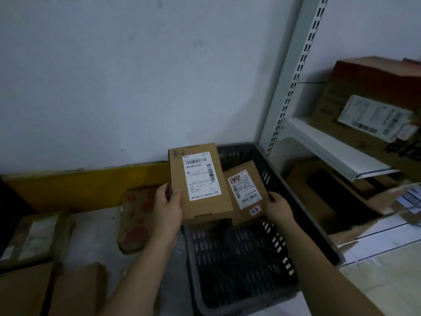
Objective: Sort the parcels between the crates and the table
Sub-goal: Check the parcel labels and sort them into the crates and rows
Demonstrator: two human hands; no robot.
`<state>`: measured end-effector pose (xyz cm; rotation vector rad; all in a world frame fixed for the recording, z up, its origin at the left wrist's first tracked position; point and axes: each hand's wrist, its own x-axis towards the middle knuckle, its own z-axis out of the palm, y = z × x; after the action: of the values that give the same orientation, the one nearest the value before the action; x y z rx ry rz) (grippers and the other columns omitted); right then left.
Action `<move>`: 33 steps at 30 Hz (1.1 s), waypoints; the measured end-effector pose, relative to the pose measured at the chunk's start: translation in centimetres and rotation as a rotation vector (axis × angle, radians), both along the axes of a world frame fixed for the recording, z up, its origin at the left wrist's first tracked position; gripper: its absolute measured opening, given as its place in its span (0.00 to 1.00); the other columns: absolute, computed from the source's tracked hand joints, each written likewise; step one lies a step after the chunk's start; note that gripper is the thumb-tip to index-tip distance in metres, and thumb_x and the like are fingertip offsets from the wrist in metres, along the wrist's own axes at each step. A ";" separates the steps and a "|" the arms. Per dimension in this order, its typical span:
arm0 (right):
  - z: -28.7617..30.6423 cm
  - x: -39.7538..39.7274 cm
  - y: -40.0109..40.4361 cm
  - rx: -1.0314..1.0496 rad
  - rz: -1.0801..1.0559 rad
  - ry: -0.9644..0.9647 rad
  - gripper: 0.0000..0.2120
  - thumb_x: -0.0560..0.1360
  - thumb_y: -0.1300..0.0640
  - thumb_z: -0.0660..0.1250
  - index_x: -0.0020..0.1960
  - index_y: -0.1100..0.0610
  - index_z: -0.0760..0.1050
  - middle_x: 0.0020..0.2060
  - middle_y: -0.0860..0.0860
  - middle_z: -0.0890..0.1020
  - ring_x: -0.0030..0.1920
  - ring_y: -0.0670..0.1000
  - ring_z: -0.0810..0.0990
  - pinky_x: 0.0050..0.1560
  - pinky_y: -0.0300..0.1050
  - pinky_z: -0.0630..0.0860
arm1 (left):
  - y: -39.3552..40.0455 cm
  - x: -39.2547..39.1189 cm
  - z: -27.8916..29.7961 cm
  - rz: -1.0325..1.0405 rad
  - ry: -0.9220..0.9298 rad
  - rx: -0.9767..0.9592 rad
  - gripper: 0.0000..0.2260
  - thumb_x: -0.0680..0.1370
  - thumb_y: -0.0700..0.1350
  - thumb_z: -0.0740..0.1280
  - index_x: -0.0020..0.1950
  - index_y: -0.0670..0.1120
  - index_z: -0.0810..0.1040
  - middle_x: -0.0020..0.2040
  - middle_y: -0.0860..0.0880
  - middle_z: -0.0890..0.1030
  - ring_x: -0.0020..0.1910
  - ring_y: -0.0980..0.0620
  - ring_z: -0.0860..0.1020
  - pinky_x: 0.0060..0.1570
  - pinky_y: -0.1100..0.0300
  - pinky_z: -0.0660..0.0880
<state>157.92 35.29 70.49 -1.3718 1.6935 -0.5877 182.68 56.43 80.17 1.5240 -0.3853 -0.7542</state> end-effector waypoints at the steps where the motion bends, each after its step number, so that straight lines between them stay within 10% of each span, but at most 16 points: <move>1: 0.0 0.3 -0.1 0.011 0.003 0.031 0.29 0.76 0.49 0.72 0.77 0.50 0.73 0.58 0.52 0.85 0.56 0.57 0.86 0.56 0.62 0.86 | -0.2 -0.2 -0.2 -0.010 0.008 0.002 0.19 0.88 0.51 0.62 0.80 0.55 0.68 0.65 0.51 0.81 0.61 0.50 0.81 0.64 0.44 0.80; 11: -4.5 3.4 -4.3 0.122 0.066 0.096 0.22 0.83 0.55 0.69 0.77 0.56 0.74 0.62 0.57 0.84 0.62 0.60 0.83 0.65 0.57 0.81 | -3.1 1.3 -1.6 0.109 -0.003 0.064 0.19 0.88 0.52 0.62 0.79 0.58 0.68 0.65 0.53 0.81 0.62 0.50 0.81 0.65 0.41 0.79; 20: -12.1 4.6 -5.0 -0.018 0.327 0.468 0.37 0.79 0.35 0.65 0.81 0.53 0.63 0.73 0.62 0.74 0.66 0.64 0.78 0.68 0.54 0.77 | -6.2 -1.7 -1.8 0.217 -0.008 0.080 0.18 0.88 0.50 0.61 0.79 0.56 0.69 0.58 0.58 0.80 0.56 0.56 0.80 0.49 0.56 0.79; 26: -9.8 5.0 -5.2 -0.060 0.484 0.697 0.28 0.82 0.38 0.61 0.71 0.57 0.76 0.68 0.62 0.76 0.64 0.63 0.77 0.63 0.51 0.78 | -7.8 -3.2 -2.0 0.190 -0.041 0.103 0.19 0.88 0.52 0.60 0.80 0.55 0.67 0.64 0.54 0.80 0.57 0.59 0.79 0.48 0.60 0.77; 33: 3.2 5.0 -4.2 0.251 0.431 -0.369 0.30 0.77 0.22 0.62 0.65 0.41 0.84 0.60 0.47 0.88 0.60 0.54 0.87 0.62 0.59 0.82 | -9.9 -5.2 -1.9 0.107 -0.092 0.133 0.20 0.89 0.52 0.59 0.81 0.56 0.65 0.63 0.55 0.79 0.53 0.60 0.79 0.45 0.61 0.76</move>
<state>162.96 31.13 73.66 -1.2988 1.0929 -0.3396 177.53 46.56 78.29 1.6953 -0.3236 -0.6374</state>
